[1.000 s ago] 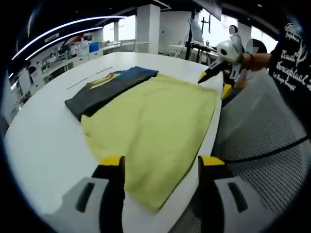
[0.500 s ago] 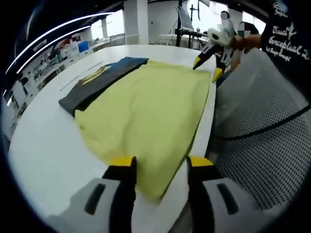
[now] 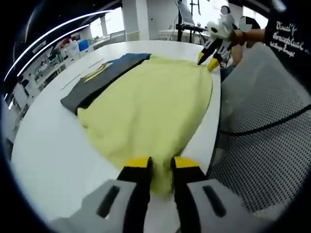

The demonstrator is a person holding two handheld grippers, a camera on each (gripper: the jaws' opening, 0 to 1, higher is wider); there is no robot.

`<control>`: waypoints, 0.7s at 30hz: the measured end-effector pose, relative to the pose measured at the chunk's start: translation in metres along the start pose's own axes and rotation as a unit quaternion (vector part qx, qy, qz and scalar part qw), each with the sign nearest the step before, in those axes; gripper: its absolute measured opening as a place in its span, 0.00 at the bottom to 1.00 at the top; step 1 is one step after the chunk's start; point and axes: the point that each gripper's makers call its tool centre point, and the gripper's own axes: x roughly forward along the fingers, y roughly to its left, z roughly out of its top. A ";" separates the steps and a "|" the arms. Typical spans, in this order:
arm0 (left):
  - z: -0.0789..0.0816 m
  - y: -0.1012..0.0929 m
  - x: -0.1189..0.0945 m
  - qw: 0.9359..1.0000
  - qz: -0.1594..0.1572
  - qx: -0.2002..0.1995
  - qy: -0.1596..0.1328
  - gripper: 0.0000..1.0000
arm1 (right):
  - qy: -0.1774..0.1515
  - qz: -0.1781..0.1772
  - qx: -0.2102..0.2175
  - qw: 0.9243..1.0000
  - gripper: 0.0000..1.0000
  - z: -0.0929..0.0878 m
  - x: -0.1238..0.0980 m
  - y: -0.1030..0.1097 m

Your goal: Fold the garment on the visible template until the final outline fits inside the template.

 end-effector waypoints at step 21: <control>-0.001 0.009 -0.009 0.997 0.003 -0.072 -0.003 0.00 | -0.015 0.022 0.024 0.999 0.00 0.004 -0.001 0.000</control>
